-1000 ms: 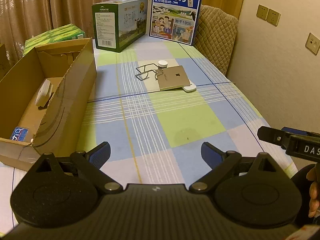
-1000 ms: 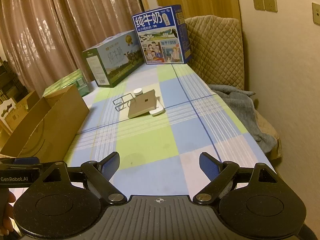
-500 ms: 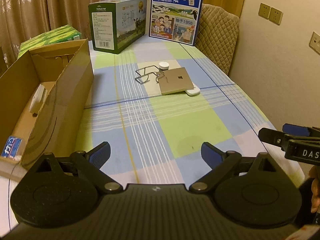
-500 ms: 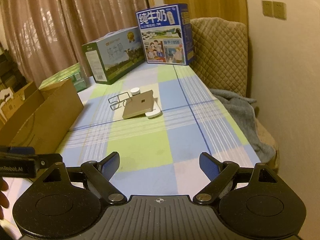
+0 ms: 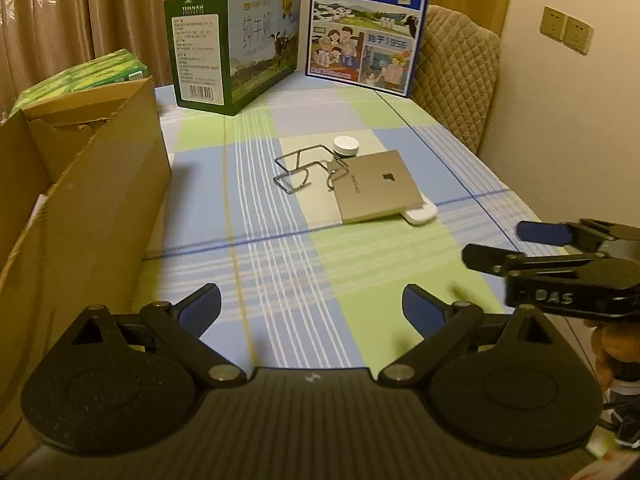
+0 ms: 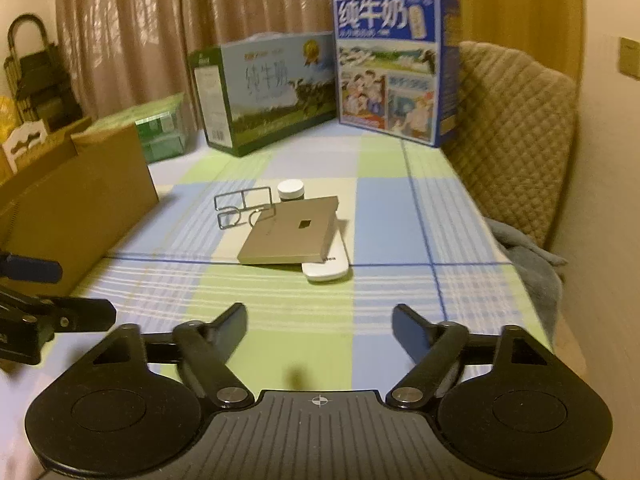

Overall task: Organize rigid objects
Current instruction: 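Move the right tool to the white Midea remote and close on it, then lift the white remote with the right tool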

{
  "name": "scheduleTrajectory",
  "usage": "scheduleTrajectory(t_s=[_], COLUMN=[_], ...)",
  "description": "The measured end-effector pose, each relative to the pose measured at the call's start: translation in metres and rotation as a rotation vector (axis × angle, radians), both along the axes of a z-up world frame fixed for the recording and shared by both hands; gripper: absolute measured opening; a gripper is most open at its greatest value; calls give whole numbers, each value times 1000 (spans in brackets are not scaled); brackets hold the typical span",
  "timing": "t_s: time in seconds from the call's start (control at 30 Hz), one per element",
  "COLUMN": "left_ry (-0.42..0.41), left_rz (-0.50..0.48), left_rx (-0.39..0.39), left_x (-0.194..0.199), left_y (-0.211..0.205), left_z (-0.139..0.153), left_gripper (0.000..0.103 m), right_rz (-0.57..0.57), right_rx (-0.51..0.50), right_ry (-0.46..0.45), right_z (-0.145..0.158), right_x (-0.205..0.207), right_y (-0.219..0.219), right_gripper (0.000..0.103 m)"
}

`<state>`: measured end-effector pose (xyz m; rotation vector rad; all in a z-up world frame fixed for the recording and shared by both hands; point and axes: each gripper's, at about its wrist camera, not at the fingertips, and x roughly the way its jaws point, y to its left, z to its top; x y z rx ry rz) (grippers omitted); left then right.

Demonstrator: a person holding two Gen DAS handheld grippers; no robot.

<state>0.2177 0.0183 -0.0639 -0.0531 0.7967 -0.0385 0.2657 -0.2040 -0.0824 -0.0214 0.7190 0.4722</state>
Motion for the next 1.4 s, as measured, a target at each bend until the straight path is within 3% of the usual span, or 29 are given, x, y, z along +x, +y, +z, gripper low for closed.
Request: scheduleTrajectory(t_s=[0.13, 0.57, 0.6, 0.67, 0.7, 0.9, 1.27, 1.4], left_ry=[2, -1, -1, 2, 3, 11, 10, -3], left_rz=[10, 23, 25, 26, 26, 26, 24, 17], left_rx=[2, -16, -19, -28, -30, -34, -30, -34], left_x=[23, 59, 60, 59, 59, 52, 36, 36], left_y=[3, 11, 12, 13, 13, 14, 24, 22], left_z=[-14, -40, -41, -43, -44, -48, -42, -37], left_gripper=[95, 95, 95, 95, 95, 95, 95, 95], right_rz=[24, 79, 75, 71, 70, 83, 275, 248], right_rx=[-11, -77, -84, -82, -79, -79, -63, -108], right_ry=[27, -37, -43, -46, -43, -12, 44, 51], right_z=[-22, -50, -51, -52, -52, -47, -33, -27], right_x=[32, 77, 80, 83, 84, 74, 15, -8], right_y=[10, 37, 39, 40, 41, 43, 40, 31], right_gripper=[59, 55, 54, 38, 38, 37, 37, 37])
